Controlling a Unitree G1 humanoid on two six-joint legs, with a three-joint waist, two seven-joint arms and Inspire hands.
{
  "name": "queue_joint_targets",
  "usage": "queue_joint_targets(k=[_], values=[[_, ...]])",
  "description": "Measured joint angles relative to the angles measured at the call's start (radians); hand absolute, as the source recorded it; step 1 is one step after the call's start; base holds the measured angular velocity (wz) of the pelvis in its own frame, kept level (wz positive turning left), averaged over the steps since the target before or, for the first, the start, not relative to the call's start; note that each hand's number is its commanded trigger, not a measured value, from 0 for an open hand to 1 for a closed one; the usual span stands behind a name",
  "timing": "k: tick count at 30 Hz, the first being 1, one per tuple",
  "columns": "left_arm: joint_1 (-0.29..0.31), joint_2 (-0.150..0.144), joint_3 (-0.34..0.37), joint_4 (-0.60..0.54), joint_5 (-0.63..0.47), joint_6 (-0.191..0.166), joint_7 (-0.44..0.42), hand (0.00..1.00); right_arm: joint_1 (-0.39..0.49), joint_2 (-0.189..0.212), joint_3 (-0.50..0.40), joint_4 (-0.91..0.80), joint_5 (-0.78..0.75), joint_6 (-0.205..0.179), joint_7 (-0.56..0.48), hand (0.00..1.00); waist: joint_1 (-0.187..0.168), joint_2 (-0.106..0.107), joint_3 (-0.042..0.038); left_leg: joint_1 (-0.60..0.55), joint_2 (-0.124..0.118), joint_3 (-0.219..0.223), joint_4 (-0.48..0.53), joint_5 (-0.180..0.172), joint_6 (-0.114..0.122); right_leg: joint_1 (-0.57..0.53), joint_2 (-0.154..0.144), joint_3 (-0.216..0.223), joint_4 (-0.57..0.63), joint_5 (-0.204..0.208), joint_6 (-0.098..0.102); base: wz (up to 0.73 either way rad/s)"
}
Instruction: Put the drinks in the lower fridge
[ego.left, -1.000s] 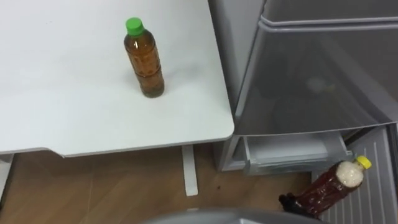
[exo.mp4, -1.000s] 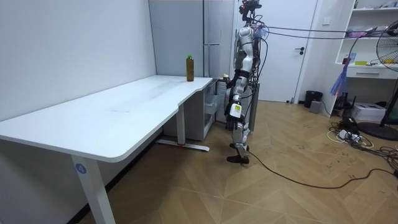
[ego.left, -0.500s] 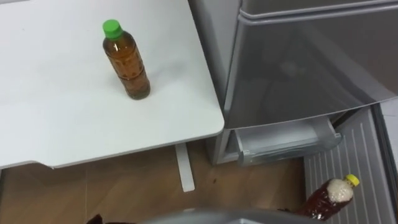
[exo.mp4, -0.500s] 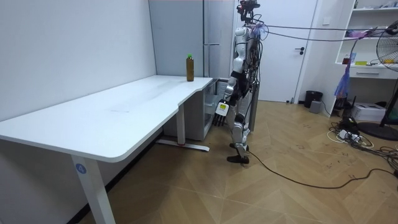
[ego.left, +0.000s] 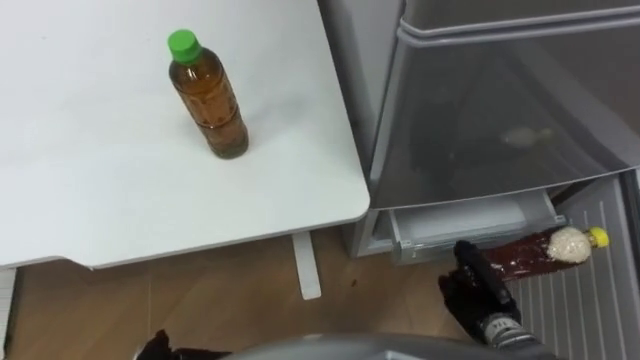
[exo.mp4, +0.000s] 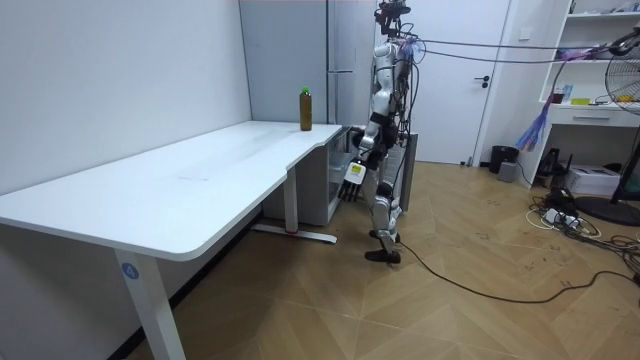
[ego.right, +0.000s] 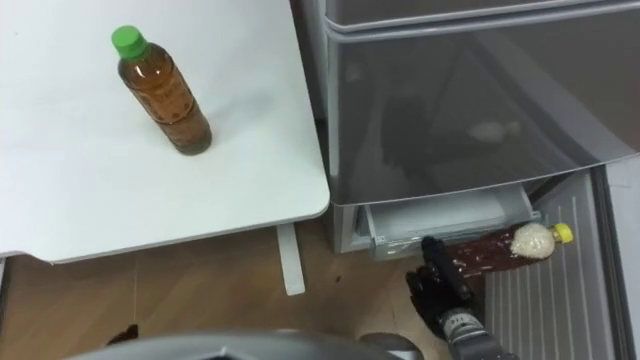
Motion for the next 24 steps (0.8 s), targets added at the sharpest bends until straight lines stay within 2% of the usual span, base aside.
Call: queue_joint_targets(k=[3, 8, 13, 19, 24], values=[[0.013, 0.000, -0.004, 0.008, 0.021, -0.002, 0.011, 0.00, 0.000, 0.000, 0.000, -0.018, 0.036, -0.021, -0.010, 1.00, 0.008, 0.001, 0.0006, 0.004, 0.000, -0.020, 0.000, 0.000, 0.000, 0.013, 0.000, -0.018, -0.002, 0.000, 0.000, 0.12], [0.072, 0.000, -0.028, 0.007, 0.141, 0.003, 0.017, 0.00, 0.002, 0.000, 0.003, -0.021, 0.039, -0.038, -0.038, 1.00, 0.013, 0.002, 0.0002, -0.008, 0.001, -0.043, 0.014, -0.002, -0.001, 0.010, -0.005, -0.040, -0.001, -0.001, 0.000, 0.10], [0.078, -0.005, -0.032, 0.001, 0.175, 0.014, 0.017, 0.00, -0.013, -0.001, 0.005, -0.004, 0.057, -0.051, -0.057, 1.00, 0.013, 0.008, -0.0026, -0.040, -0.002, -0.065, 0.040, -0.004, 0.003, 0.005, -0.014, -0.063, 0.003, -0.004, 0.000, 0.14], [0.002, -0.003, -0.047, -0.005, 0.203, 0.012, 0.012, 0.00, -0.130, -0.010, 0.002, 0.058, 0.078, -0.056, -0.061, 1.00, 0.006, 0.015, -0.0037, -0.170, -0.013, -0.091, 0.102, 0.002, 0.009, -0.100, -0.028, -0.093, 0.053, -0.003, -0.002, 0.16], [-0.083, 0.000, -0.050, -0.002, 0.203, 0.010, 0.012, 0.00, -0.269, -0.027, -0.018, 0.117, 0.089, -0.057, -0.077, 1.00, 0.011, 0.013, 0.0019, -0.271, -0.022, -0.097, 0.109, 0.034, 0.016, -0.225, -0.050, -0.106, 0.111, -0.003, -0.004, 0.08]])
